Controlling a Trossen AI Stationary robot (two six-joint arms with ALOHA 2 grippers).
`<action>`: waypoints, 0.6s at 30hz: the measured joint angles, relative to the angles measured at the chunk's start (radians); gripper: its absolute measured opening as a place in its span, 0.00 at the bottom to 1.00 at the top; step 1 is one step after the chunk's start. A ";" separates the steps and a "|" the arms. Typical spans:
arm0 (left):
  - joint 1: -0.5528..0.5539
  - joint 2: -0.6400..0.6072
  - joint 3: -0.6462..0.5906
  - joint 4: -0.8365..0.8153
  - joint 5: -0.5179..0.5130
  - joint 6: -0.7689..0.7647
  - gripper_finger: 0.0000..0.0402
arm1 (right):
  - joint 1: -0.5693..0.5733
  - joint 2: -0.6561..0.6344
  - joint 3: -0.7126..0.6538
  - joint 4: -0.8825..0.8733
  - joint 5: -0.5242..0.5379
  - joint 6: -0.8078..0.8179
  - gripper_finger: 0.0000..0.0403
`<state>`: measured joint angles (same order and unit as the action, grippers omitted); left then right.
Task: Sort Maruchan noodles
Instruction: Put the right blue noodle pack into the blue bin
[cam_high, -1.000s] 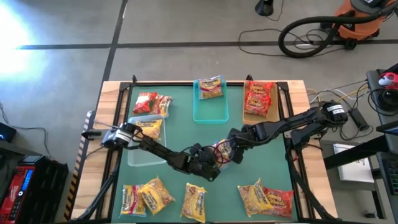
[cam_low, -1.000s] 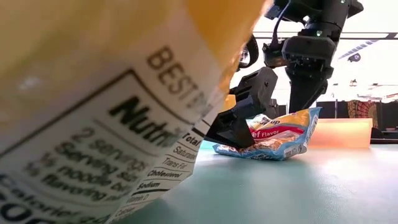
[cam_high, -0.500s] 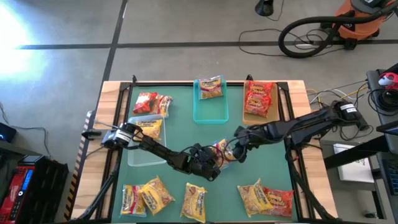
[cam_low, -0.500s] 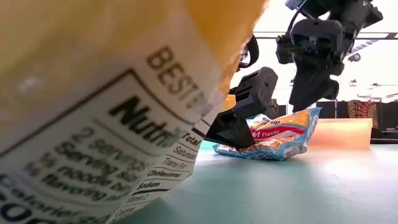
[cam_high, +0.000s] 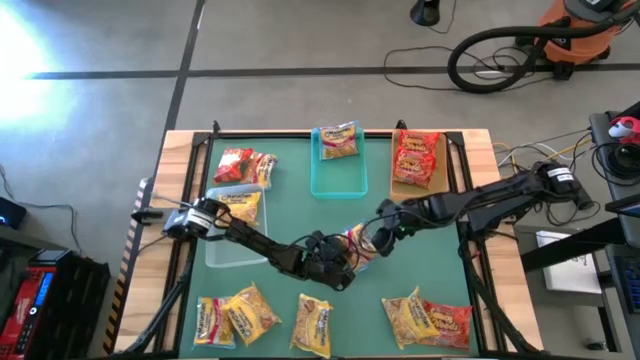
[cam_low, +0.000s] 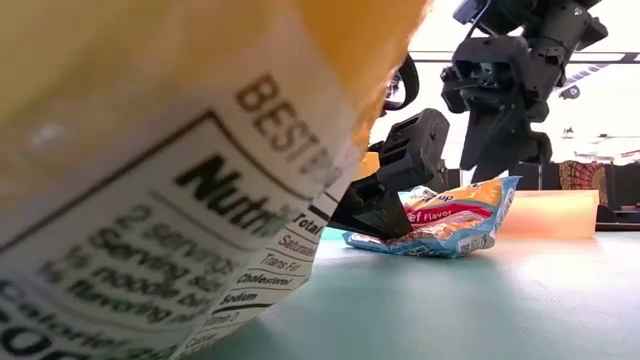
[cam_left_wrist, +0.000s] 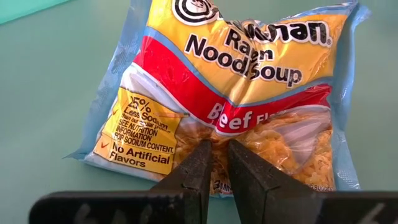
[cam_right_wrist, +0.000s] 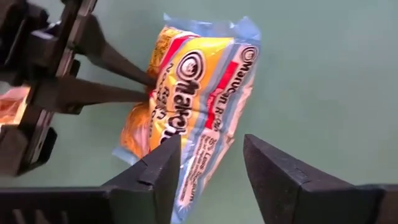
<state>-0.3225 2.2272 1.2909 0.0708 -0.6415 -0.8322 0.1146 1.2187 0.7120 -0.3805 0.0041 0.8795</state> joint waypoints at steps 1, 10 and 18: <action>0.000 0.000 0.000 0.001 0.000 0.000 0.10 | -0.006 0.003 0.000 0.001 -0.005 0.004 0.45; 0.009 0.000 0.000 0.007 0.002 -0.019 0.10 | -0.028 0.038 -0.026 0.090 -0.066 -0.005 0.68; 0.019 0.000 0.001 0.013 0.001 -0.020 0.10 | -0.029 0.088 -0.144 0.371 -0.093 0.044 0.75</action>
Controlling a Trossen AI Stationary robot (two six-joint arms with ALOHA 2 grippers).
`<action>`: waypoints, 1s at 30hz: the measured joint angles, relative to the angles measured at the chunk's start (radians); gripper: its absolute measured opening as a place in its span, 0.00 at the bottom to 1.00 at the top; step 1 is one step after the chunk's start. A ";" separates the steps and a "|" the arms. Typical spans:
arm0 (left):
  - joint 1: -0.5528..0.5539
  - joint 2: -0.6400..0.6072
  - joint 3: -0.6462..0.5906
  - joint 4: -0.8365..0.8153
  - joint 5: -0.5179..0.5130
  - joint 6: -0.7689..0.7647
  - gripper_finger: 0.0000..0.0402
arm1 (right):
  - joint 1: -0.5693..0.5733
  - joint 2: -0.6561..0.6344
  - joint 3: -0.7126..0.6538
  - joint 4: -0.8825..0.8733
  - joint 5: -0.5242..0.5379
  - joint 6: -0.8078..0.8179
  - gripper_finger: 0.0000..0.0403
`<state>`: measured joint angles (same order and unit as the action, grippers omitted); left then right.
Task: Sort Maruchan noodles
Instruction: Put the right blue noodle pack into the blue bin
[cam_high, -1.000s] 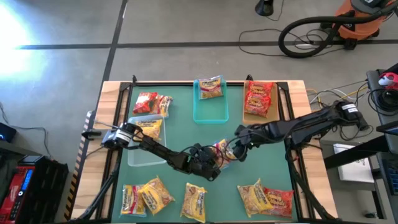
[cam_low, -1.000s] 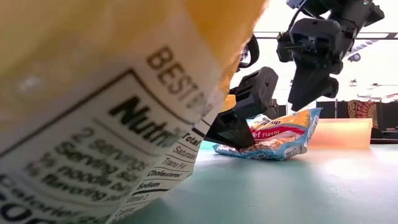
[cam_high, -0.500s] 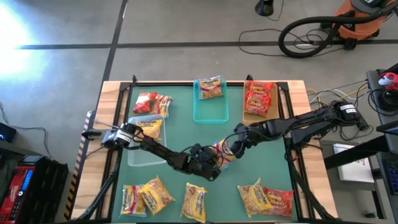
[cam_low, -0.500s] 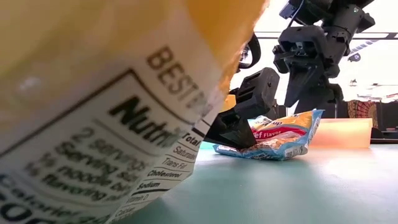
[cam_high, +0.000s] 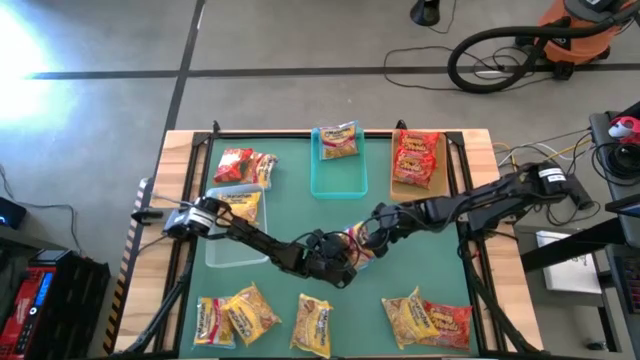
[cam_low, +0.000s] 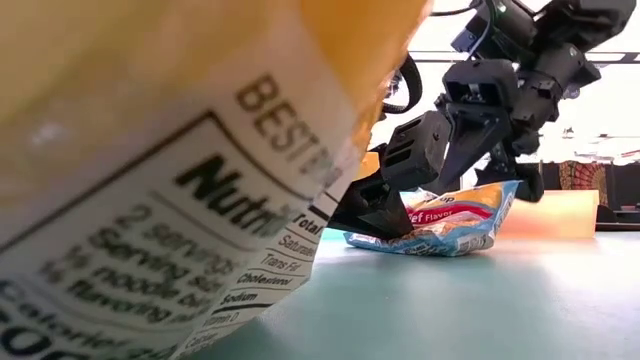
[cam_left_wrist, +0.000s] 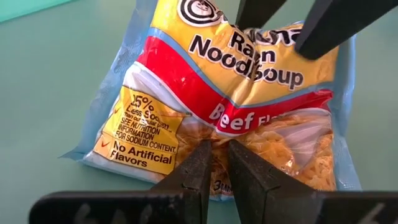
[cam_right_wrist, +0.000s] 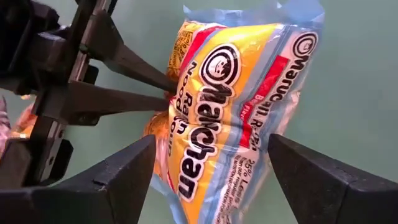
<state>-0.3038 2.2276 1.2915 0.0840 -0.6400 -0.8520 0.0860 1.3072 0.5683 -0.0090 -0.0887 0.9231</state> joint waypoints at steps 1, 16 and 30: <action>0.000 0.000 0.000 0.000 0.000 0.000 0.10 | 0.000 0.005 -0.018 0.040 0.001 0.010 0.74; 0.000 0.001 0.000 0.010 -0.004 -0.006 0.10 | 0.000 0.008 -0.082 0.197 0.002 0.078 0.70; 0.001 0.001 0.000 0.010 -0.001 -0.005 0.10 | 0.001 -0.044 -0.083 0.067 0.027 0.099 0.76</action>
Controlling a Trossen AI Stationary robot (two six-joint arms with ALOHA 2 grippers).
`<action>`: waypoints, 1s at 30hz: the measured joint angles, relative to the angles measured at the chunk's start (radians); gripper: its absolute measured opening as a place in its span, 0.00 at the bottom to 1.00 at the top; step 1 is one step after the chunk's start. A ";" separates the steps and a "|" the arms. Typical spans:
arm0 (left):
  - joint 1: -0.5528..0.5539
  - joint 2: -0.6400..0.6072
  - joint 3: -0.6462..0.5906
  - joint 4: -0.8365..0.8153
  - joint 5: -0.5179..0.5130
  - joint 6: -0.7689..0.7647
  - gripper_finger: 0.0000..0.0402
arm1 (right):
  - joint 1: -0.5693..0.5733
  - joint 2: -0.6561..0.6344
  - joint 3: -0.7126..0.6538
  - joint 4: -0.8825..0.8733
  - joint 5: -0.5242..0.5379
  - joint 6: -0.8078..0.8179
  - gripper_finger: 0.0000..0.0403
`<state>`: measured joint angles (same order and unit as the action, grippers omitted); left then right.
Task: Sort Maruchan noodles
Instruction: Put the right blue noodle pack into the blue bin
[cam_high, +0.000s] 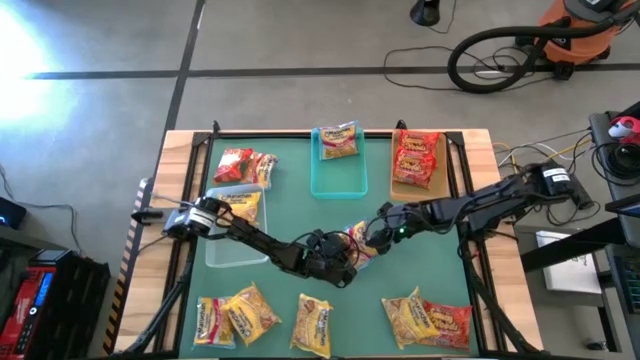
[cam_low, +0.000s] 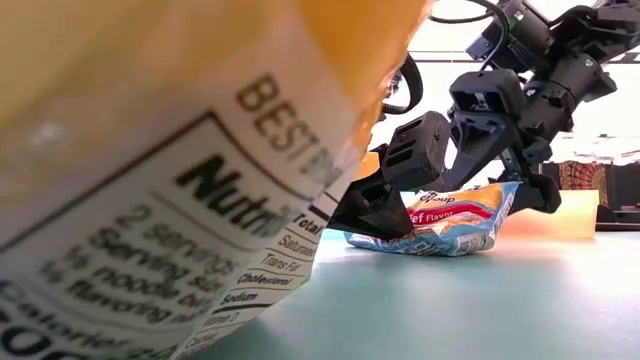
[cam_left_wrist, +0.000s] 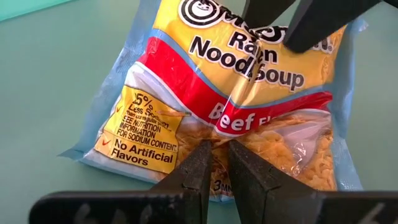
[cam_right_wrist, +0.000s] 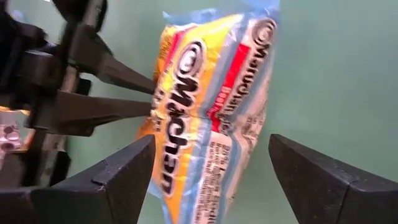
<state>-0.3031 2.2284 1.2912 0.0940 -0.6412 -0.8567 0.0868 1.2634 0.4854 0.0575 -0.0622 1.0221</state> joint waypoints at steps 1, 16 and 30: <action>0.000 0.000 0.000 0.000 0.000 0.000 0.10 | 0.000 0.005 0.000 0.000 -0.010 0.000 0.76; 0.000 0.000 0.000 0.000 0.002 0.002 0.10 | 0.000 0.188 -0.001 0.220 -0.042 0.016 0.77; -0.003 -0.017 0.023 -0.013 0.004 -0.019 0.10 | 0.002 0.211 0.000 0.284 -0.041 -0.002 0.54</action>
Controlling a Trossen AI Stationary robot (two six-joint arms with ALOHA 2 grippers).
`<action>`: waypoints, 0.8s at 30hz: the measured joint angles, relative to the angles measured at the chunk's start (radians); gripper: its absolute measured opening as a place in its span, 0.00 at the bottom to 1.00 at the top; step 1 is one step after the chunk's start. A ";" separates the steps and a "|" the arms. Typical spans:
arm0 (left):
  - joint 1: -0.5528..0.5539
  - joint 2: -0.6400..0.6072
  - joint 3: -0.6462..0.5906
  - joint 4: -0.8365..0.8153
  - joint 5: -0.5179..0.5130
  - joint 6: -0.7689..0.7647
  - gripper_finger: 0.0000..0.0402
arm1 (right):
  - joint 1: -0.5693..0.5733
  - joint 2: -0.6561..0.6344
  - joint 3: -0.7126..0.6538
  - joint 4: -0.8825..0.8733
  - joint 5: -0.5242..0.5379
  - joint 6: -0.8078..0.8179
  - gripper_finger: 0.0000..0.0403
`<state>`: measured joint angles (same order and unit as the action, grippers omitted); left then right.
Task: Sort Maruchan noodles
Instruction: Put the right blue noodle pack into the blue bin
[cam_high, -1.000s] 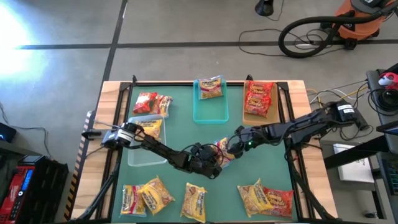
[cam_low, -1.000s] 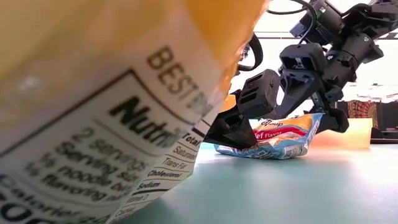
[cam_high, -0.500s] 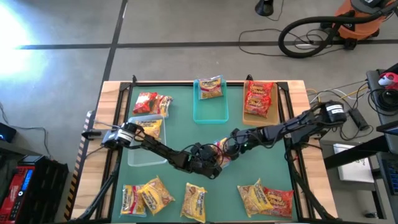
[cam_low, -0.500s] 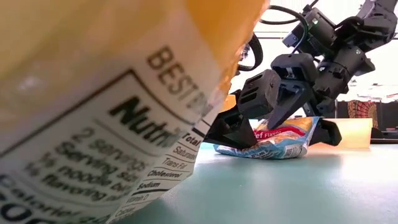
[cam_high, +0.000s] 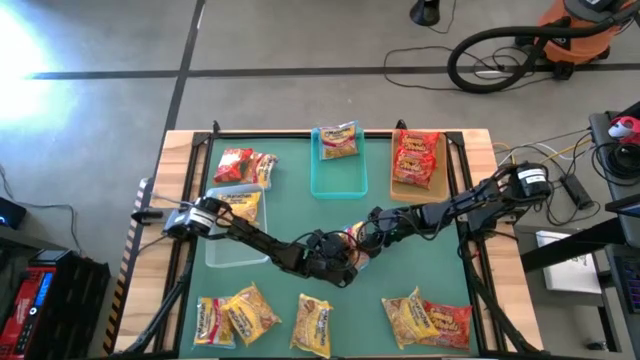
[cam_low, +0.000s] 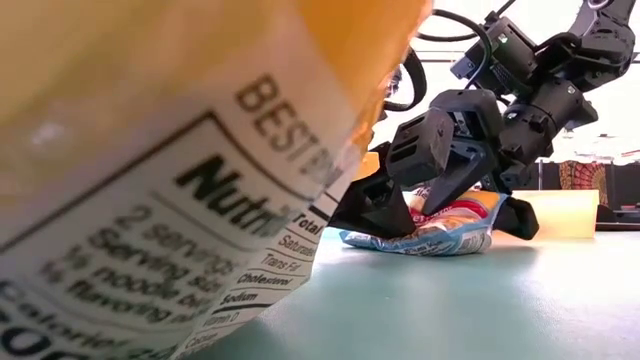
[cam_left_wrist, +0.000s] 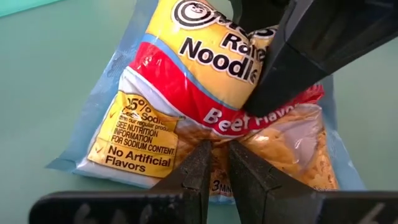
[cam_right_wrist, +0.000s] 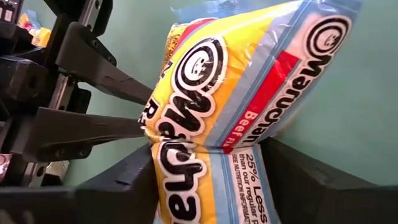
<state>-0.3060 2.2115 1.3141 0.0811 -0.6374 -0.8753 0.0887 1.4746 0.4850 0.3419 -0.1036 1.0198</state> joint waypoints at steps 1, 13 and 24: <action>-0.001 -0.005 0.003 -0.004 0.003 -0.001 0.10 | 0.000 0.000 0.000 0.002 -0.004 -0.007 0.51; -0.043 -0.059 0.082 -0.319 -0.014 -0.112 0.10 | 0.000 -0.021 0.000 -0.006 -0.082 -0.073 0.26; -0.059 -0.064 0.125 -0.438 -0.029 -0.234 0.10 | 0.001 -0.043 0.000 -0.006 -0.091 -0.096 0.15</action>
<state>-0.3654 2.1479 1.4395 -0.3573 -0.6666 -1.1093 0.0895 1.4317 0.4854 0.3363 -0.1943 0.9236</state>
